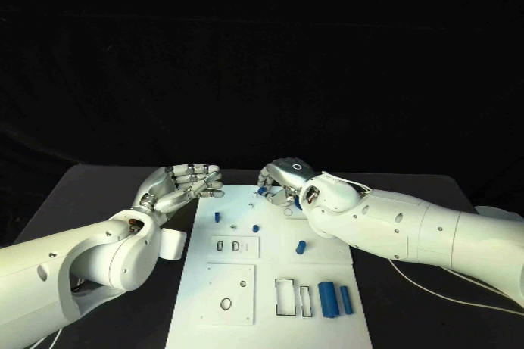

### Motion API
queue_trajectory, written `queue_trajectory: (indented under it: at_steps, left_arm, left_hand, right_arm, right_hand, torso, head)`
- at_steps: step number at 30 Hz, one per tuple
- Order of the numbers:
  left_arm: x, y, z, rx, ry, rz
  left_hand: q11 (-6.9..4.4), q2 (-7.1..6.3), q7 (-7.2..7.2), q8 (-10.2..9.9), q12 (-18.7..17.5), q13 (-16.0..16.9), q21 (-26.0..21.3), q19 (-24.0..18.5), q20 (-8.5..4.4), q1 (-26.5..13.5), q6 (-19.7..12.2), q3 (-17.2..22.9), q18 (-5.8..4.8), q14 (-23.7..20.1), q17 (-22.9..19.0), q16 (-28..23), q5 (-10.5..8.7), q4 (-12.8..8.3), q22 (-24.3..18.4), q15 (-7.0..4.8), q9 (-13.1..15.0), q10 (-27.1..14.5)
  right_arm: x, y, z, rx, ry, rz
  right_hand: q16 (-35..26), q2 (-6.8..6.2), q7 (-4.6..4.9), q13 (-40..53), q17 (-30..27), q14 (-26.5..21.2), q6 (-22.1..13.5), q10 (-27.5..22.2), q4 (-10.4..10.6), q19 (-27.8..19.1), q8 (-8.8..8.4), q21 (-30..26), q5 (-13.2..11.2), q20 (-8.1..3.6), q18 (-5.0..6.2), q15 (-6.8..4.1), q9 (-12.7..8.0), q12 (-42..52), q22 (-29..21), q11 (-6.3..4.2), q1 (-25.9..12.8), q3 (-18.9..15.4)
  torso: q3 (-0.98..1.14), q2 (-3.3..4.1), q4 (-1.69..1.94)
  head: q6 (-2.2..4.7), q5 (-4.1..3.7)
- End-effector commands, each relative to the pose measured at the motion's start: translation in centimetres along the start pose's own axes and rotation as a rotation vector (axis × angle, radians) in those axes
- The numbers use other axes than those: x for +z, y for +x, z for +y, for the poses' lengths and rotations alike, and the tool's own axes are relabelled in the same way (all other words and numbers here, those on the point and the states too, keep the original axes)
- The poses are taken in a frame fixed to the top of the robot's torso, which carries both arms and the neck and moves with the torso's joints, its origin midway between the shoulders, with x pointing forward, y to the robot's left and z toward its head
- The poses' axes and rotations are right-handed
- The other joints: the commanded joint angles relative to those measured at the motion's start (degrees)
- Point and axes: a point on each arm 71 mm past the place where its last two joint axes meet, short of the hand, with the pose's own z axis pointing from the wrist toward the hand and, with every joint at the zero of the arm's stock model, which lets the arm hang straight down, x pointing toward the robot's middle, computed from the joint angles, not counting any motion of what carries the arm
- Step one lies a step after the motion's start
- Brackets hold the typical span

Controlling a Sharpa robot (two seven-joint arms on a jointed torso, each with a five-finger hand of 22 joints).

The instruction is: Assemble the parts on the task board

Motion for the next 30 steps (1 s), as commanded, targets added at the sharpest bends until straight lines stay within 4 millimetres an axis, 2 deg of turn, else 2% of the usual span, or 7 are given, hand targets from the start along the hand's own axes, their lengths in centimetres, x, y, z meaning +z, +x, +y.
queue_trajectory:
  at_steps: [1, 5, 14, 17, 19, 24, 30]
  left_arm:
    - [0.10, 0.22, -0.10, -0.013, 0.003, 0.017]
    - [0.12, 0.23, -0.09, -0.012, 0.003, 0.017]
    - [0.20, 0.28, -0.21, -0.012, 0.006, 0.018]
    - [0.25, 0.19, -0.58, -0.009, 0.012, 0.017]
    - [0.28, 0.16, -0.73, -0.007, 0.015, 0.016]
    - [0.35, 0.11, -0.89, -0.006, 0.018, 0.015]
    - [0.40, 0.03, -0.94, -0.004, 0.019, 0.014]
  left_hand:
    - [0.21, -0.22, 0.35, -0.24, -0.37, -0.09, 0.22, 0.51, 0.06, 0.21, -0.15, 0.41, 0.69, 0.15, 0.08, -0.18, -0.37, -0.02, 0.05, -0.01, 0.02, 0.08]
    - [0.21, -0.20, 0.35, -0.25, -0.42, -0.08, 0.26, 0.51, 0.04, 0.31, -0.14, 0.50, 0.67, 0.11, 0.12, -0.20, -0.36, -0.08, 0.06, 0.00, 0.03, 0.10]
    - [0.21, -0.20, 0.35, -0.25, -0.42, -0.08, 0.26, 0.51, 0.04, 0.31, -0.14, 0.50, 0.67, 0.11, 0.12, -0.20, -0.36, -0.08, 0.06, 0.00, 0.03, 0.10]
    - [0.21, -0.20, 0.35, -0.25, -0.42, -0.08, 0.26, 0.51, 0.04, 0.31, -0.14, 0.50, 0.67, 0.11, 0.12, -0.20, -0.36, -0.08, 0.06, 0.00, 0.03, 0.10]
    - [0.21, -0.20, 0.35, -0.25, -0.42, -0.08, 0.26, 0.51, 0.04, 0.31, -0.14, 0.50, 0.67, 0.11, 0.12, -0.20, -0.36, -0.08, 0.06, 0.00, 0.03, 0.10]
    - [0.21, -0.20, 0.35, -0.25, -0.42, -0.08, 0.26, 0.51, 0.04, 0.31, -0.14, 0.50, 0.67, 0.11, 0.12, -0.20, -0.36, -0.08, 0.06, 0.00, 0.03, 0.10]
    - [0.22, -0.18, 0.35, -0.26, -0.48, -0.07, 0.31, 0.50, 0.03, 0.42, -0.13, 0.61, 0.66, 0.07, 0.15, -0.24, -0.36, -0.16, 0.08, 0.01, 0.03, 0.11]
  right_arm:
    - [0.08, 0.17, 0.27, 0.009, -0.011, 0.003]
    - [0.17, 0.35, 0.48, 0.020, -0.015, 0.008]
    - [0.27, 0.32, 0.83, 0.032, -0.019, -0.016]
    - [0.20, 0.15, 0.97, 0.036, -0.022, -0.027]
    - [0.15, 0.07, 1.00, 0.037, -0.022, -0.032]
    - [0.07, -0.05, 1.02, 0.037, -0.022, -0.040]
    - [-0.04, -0.18, 0.77, 0.027, -0.006, -0.051]
  right_hand:
    - [0.17, 0.16, 0.15, 0.05, 0.00, 2.74, 0.08, 0.04, 0.20, 0.39, 0.01, -0.06, 0.09, -0.35, -0.46, -0.39, 1.45, -0.18, 5.67, 0.12, -0.39, 0.23]
    - [0.18, 0.12, 0.16, 0.06, 0.01, 2.74, 0.05, 0.04, 0.24, 0.38, 0.00, -0.06, 0.07, -0.34, -0.46, -0.38, 1.48, -0.20, 5.68, 0.13, -0.47, 0.20]
    - [0.20, 0.08, 0.19, 0.09, 0.01, 2.74, -0.05, 0.04, 0.29, 0.34, -0.02, -0.08, 0.06, -0.33, -0.44, -0.36, 1.53, -0.23, 5.64, 0.15, -0.55, 0.19]
    - [0.23, 0.07, 0.18, 0.14, 0.06, 2.75, -0.07, 0.16, 0.30, 0.49, 0.00, 0.08, 0.06, -0.32, -0.50, -0.35, 1.59, -0.19, 5.90, 0.12, -0.57, 0.19]
    - [0.23, 0.07, 0.18, 0.14, 0.06, 2.75, -0.07, 0.16, 0.30, 0.49, 0.00, 0.08, 0.06, -0.32, -0.50, -0.35, 1.59, -0.19, 5.90, 0.12, -0.57, 0.19]
    - [0.24, 0.08, 0.17, 0.18, 0.05, 2.75, -0.07, 0.27, 0.31, 0.49, 0.02, 0.09, 0.06, -0.31, -0.50, -0.36, 1.65, -0.16, 5.93, 0.10, -0.57, 0.21]
    - [0.24, 0.07, 0.17, 0.20, 0.04, 2.74, -0.07, 0.30, 0.31, 0.49, 0.03, 0.09, 0.06, -0.31, -0.50, -0.37, 1.67, -0.15, 5.93, 0.09, -0.58, 0.20]
  torso:
    - [-0.01, 0.09, 0.16]
    - [-0.01, 0.14, 0.06]
    - [-0.03, 0.24, 0.18]
    - [-0.10, 0.57, -0.05]
    - [-0.14, 0.67, -0.02]
    - [-0.16, 0.65, -0.07]
    - [-0.19, 0.70, 0.14]
  head:
    - [-0.16, -0.03]
    - [-0.16, 0.03]
    - [-0.18, 0.09]
    - [0.29, 0.36]
    - [0.04, 0.28]
    - [0.06, 0.35]
    - [0.15, 0.20]
